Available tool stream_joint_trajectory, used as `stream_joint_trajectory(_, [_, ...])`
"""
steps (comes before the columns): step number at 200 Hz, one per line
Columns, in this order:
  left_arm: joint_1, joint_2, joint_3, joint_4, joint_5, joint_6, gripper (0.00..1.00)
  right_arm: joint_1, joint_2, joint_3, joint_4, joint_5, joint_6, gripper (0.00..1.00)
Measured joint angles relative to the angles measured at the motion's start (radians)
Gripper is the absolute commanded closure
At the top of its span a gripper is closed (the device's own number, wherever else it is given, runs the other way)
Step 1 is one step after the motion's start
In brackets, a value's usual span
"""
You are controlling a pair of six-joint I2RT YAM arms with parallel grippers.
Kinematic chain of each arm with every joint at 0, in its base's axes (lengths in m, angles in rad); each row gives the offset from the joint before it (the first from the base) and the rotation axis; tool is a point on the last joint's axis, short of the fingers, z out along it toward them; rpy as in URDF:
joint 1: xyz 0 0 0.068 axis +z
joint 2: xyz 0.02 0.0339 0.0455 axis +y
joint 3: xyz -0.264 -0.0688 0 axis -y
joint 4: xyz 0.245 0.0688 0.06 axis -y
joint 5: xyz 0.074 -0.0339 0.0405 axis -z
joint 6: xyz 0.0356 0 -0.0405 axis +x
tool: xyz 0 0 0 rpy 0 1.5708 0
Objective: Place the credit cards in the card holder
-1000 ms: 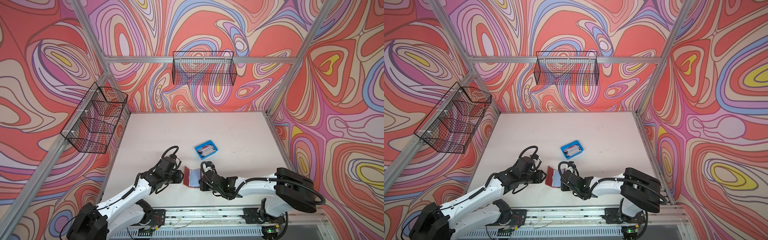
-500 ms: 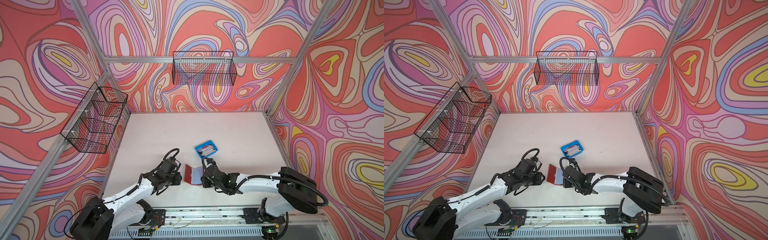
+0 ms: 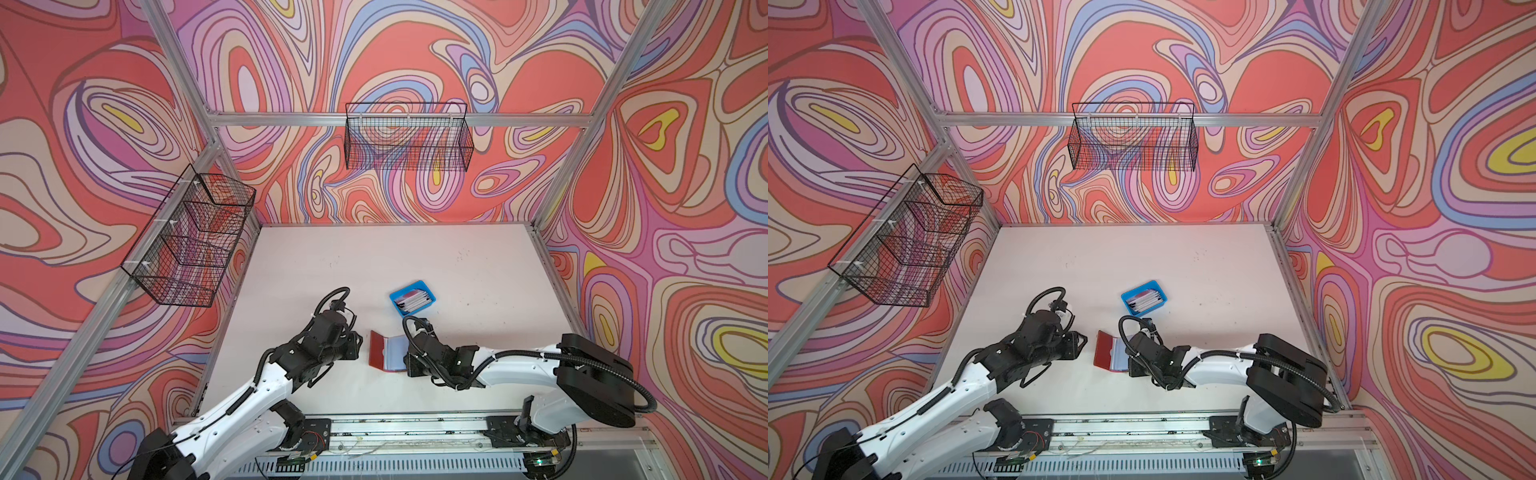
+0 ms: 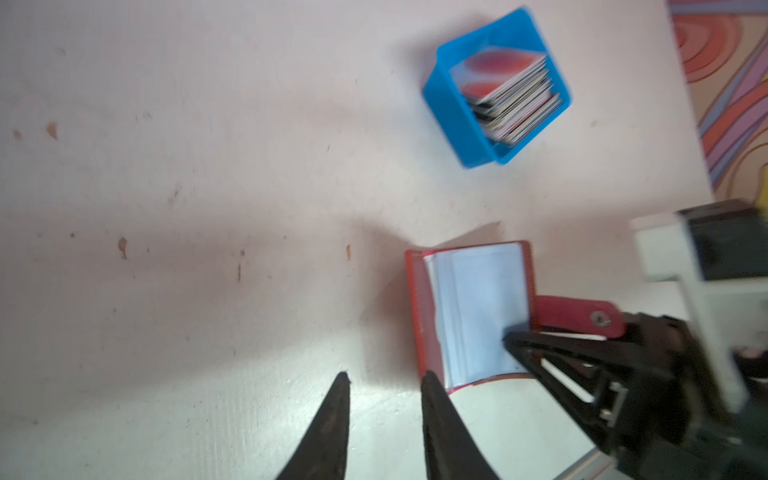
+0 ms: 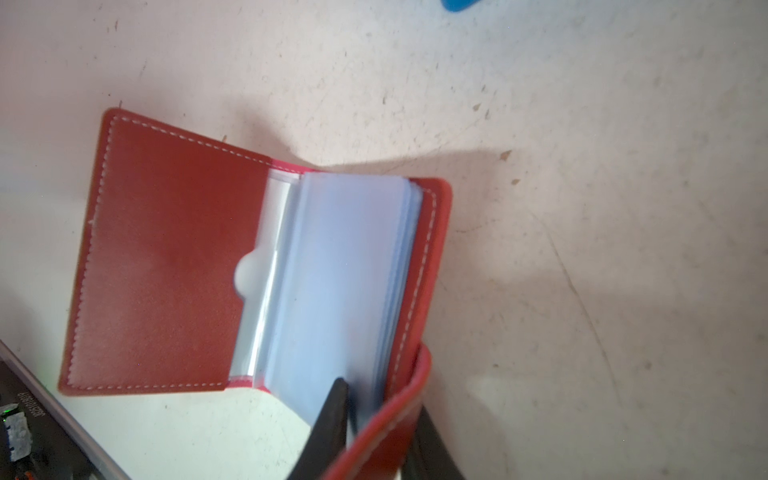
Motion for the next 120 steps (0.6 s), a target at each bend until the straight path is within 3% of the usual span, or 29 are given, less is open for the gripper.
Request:
stream_joint_trajectory(39, [-0.003, -0.015, 0.042, 0.033, 0.11, -0.002, 0.72, 0.0, 0.0, 0.001, 0.001, -0.001, 0.0, 0.74])
stream_joint_trajectory(120, [-0.01, 0.217, -0.099, 0.199, 0.192, -0.03, 0.79, 0.0, -0.003, -0.008, 0.035, -0.005, 0.019, 0.71])
